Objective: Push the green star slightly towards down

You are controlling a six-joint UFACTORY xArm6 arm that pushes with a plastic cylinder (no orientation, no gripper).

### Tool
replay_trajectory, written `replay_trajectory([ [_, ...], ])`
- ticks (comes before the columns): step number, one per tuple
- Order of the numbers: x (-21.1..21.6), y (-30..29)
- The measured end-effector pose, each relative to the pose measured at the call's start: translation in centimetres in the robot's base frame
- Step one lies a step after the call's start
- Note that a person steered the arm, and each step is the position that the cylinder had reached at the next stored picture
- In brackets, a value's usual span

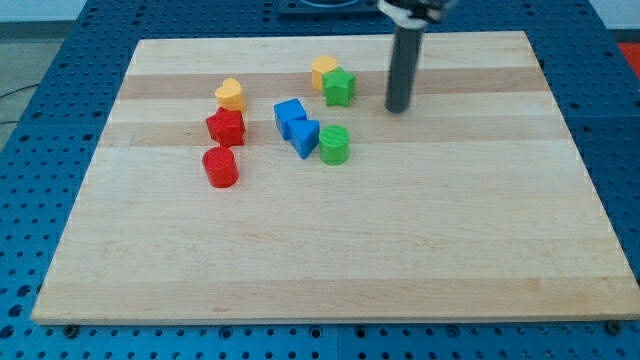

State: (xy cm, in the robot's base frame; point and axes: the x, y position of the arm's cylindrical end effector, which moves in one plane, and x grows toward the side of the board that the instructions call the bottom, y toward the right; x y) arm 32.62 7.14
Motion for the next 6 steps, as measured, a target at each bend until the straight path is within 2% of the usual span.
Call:
replay_trajectory([
  [2, -6.7, -3.0],
  [3, -6.7, -4.9],
  [6, -0.1, -3.9],
])
